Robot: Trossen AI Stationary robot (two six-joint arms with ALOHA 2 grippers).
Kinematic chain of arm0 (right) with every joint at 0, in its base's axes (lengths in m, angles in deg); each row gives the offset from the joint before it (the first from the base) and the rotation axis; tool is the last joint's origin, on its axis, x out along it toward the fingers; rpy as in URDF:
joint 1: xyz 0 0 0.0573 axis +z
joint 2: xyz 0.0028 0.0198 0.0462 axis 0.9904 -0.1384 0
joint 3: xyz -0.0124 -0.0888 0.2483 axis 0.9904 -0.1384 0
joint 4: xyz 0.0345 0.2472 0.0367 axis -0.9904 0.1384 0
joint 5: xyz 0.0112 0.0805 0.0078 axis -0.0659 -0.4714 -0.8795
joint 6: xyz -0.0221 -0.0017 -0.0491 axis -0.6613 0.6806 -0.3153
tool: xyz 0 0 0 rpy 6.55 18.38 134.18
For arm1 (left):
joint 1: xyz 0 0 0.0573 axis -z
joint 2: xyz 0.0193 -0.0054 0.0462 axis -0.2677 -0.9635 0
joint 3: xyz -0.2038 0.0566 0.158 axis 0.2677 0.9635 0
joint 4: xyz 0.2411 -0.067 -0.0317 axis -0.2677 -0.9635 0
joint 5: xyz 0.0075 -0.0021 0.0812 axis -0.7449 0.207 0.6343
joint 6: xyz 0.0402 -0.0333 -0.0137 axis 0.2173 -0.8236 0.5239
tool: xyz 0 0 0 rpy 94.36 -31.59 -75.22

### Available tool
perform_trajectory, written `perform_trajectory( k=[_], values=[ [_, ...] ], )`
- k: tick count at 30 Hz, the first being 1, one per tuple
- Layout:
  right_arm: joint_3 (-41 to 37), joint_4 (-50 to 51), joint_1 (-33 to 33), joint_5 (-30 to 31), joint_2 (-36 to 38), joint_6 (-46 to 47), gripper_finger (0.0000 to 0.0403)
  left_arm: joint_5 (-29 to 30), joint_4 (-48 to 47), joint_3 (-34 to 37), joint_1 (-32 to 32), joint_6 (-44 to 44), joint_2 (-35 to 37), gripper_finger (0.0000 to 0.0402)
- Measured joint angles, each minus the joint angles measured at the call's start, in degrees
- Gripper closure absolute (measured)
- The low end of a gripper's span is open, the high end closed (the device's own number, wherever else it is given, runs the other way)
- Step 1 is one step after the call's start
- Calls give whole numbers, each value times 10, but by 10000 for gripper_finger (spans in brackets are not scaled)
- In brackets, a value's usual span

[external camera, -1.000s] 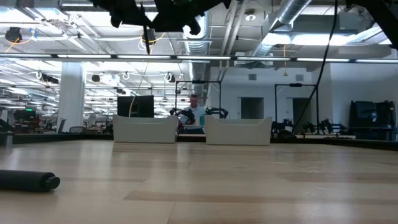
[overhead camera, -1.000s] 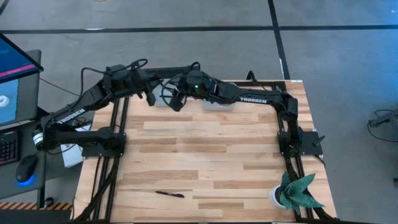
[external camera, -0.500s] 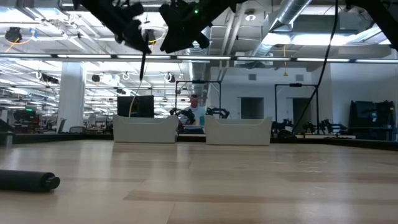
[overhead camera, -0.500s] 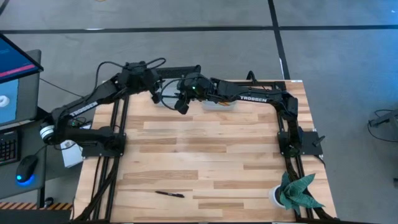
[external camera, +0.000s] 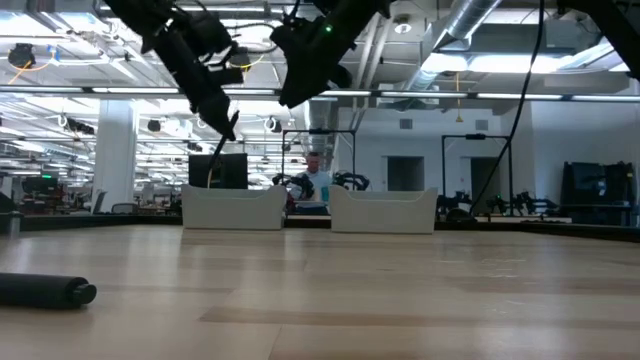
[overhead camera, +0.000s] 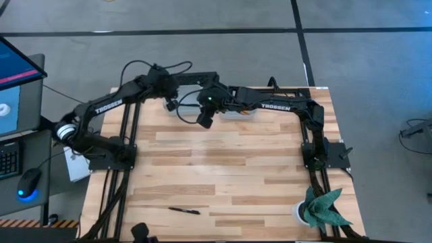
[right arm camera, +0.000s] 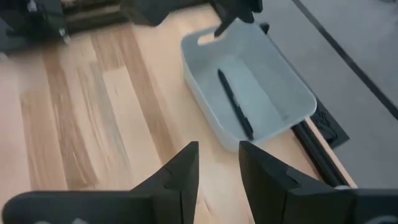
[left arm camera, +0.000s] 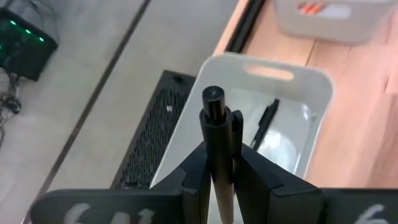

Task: Sort pens & pencils
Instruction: Put the top black pen into the left gray bin

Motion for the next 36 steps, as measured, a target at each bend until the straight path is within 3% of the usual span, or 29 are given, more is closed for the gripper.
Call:
perform_trajectory(
  k=[9, 19, 36],
  values=[
    [-39, 12, -1, 0, 39, -8, 266, -2, -2, -2, -1, 36, -51, 354],
    [-143, -83, -5, 0, 133, 22, 269, -6, -9, -3, -1, 72, -98, 354],
    [-149, -60, 4, 0, 142, 29, 270, 0, -8, -3, 1, 97, -164, 354]
  ],
)
